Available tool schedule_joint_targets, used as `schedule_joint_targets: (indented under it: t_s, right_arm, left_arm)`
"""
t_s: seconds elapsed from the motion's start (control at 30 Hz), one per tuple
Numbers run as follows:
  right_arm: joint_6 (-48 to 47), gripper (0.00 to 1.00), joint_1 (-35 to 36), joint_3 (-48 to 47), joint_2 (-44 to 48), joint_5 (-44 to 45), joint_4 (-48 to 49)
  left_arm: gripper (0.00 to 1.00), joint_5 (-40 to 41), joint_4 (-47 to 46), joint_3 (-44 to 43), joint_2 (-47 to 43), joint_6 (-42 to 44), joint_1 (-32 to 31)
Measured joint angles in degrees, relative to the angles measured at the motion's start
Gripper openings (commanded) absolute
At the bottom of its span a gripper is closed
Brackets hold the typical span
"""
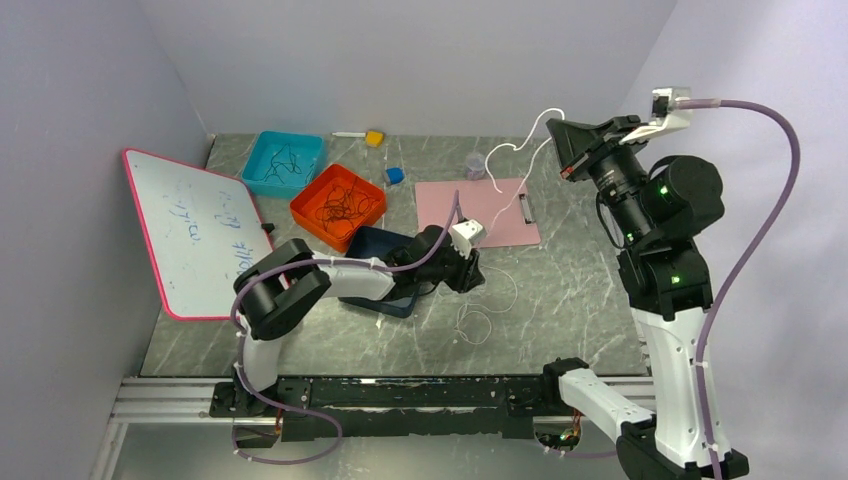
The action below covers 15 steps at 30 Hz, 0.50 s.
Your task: Untangle the cables
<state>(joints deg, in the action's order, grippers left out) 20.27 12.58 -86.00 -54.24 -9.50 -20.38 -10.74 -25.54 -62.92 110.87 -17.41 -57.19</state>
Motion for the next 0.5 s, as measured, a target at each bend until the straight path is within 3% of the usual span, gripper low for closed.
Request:
schedule_joint_targets:
  t_s: [0.5]
  right_arm:
    - [-4.2,0.00,0.0,-1.9,3.4,8.2,1.6]
  left_arm:
    - [0.34,0.3,0.3,1.6,1.0,-0.7,0.0]
